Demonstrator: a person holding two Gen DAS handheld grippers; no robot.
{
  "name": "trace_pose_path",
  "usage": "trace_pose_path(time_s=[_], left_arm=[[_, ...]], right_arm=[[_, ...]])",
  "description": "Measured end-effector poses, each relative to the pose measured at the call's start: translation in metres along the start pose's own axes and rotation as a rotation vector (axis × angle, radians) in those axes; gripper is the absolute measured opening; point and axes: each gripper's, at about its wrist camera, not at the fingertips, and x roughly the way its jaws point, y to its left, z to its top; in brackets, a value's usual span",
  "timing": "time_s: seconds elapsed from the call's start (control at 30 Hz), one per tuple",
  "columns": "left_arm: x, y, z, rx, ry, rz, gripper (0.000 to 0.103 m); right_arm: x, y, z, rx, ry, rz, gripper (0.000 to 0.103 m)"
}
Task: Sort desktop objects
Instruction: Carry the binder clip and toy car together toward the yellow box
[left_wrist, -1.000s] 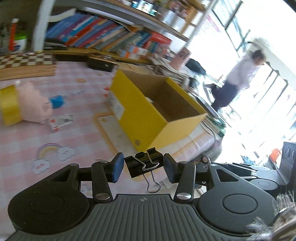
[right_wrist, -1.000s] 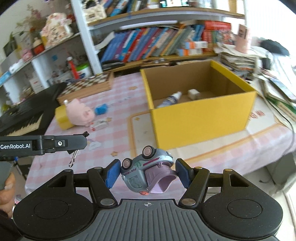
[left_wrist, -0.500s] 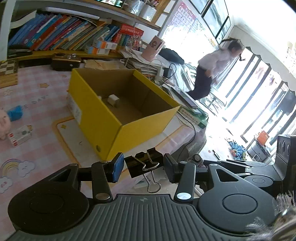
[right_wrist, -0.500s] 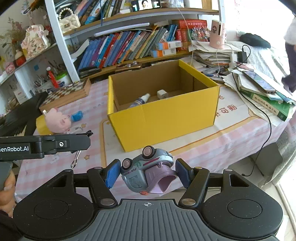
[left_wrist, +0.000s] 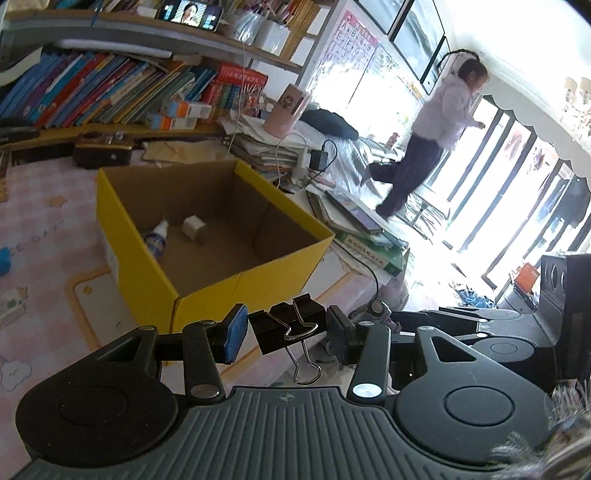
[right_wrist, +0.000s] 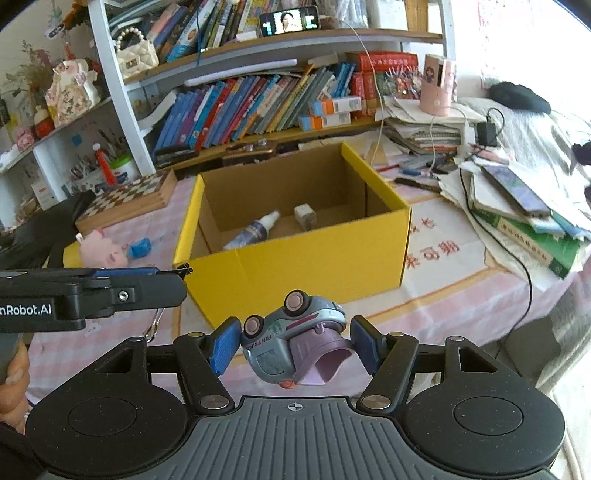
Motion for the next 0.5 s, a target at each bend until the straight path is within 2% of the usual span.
trace_pose_path(time_s=[0.5], left_arm=[[0.028,-0.022,0.034,-0.020,-0.123,0.095,0.044]], right_arm=[[0.014,-0.038,0.063,-0.092,-0.140,0.129,0.066]])
